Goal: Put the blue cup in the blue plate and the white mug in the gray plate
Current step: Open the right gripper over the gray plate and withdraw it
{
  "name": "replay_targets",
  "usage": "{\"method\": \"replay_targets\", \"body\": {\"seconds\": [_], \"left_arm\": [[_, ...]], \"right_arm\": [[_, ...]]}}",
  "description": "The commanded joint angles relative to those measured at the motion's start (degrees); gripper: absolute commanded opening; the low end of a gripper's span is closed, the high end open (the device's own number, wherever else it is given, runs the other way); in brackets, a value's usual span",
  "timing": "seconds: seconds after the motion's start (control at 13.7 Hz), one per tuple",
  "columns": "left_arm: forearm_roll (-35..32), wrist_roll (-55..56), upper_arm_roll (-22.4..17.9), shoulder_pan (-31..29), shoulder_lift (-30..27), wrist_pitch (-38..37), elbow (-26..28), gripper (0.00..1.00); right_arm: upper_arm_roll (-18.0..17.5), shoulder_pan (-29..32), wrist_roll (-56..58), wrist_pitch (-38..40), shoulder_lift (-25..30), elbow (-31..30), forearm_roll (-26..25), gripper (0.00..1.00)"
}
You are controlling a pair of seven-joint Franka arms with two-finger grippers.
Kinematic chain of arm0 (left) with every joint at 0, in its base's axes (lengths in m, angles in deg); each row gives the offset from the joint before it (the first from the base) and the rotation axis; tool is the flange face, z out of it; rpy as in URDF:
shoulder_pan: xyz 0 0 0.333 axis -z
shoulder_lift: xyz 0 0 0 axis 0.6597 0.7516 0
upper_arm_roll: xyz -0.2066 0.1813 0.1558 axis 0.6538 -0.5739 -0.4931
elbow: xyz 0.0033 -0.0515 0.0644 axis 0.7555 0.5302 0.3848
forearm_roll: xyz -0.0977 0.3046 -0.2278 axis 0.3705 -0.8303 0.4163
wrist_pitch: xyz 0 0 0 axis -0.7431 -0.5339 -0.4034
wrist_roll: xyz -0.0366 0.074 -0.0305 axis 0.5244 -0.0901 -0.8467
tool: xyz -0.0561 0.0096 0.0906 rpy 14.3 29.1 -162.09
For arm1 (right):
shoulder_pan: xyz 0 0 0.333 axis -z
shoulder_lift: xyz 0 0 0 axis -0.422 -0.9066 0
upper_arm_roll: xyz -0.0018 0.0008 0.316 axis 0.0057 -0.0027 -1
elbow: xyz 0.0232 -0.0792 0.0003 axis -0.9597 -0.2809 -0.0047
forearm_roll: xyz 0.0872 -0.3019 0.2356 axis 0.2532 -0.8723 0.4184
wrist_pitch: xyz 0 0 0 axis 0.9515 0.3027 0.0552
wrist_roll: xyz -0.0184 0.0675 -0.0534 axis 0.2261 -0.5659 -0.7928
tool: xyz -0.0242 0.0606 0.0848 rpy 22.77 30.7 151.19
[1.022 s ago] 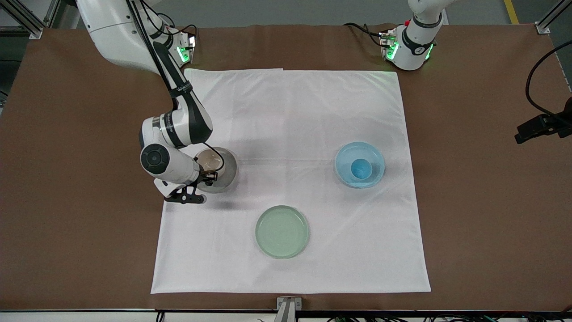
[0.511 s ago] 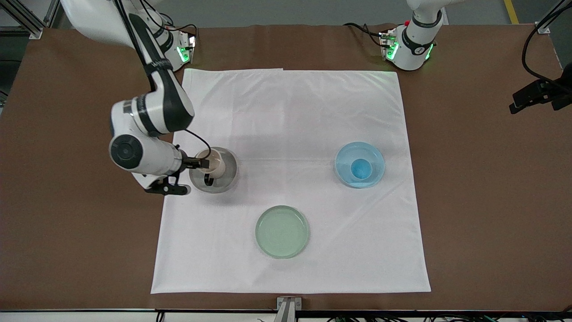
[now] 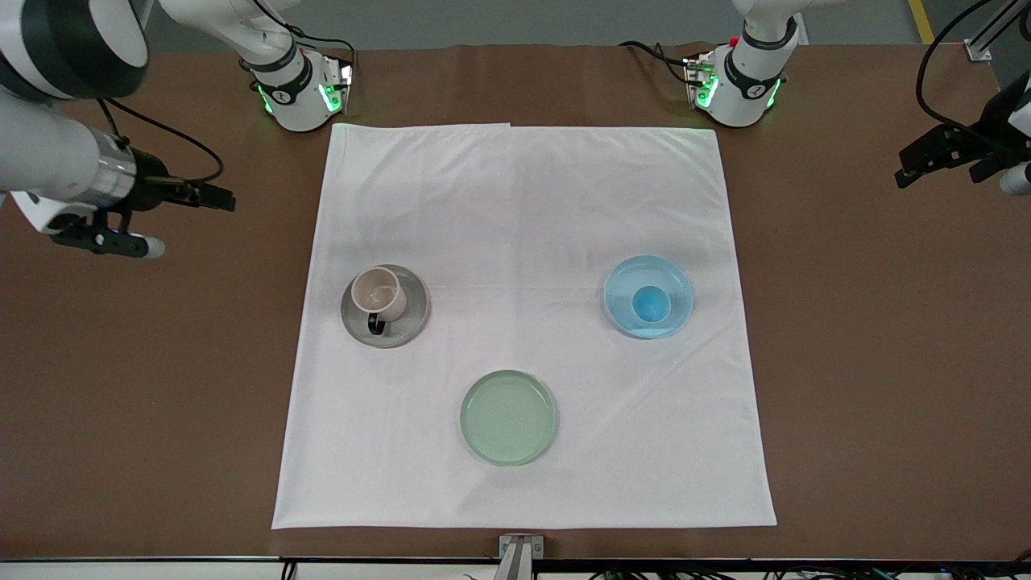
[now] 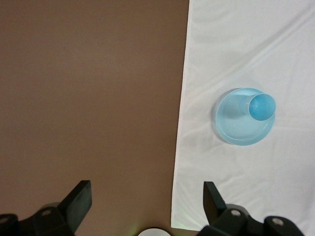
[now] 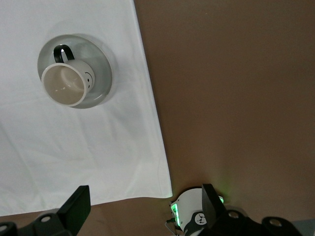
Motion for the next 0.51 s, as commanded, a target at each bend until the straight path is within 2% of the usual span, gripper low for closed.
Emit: {"method": "replay_targets", "body": {"seconds": [0.0, 0.22, 0.44], "left_arm": [[0.9, 1.6, -2.4, 3.0, -0.6, 2.0, 1.2, 1.0], [0.8, 1.7, -3.6, 4.1, 1.3, 2.6, 0.6, 1.0], [0.6, 1.7, -4.7, 4.8, 3.4, 2.4, -2.1, 1.0]], "right_arm": [[-0.8, 5.2, 5.9, 0.2, 3.5, -3.5, -1.1, 1.0], [-0.8, 9.3, 11.9, -0.4, 4.1, -3.9, -2.2, 1.0], [-0.9, 10.1, 15.3, -2.6, 4.5, -3.5, -5.7, 1.0]]}}
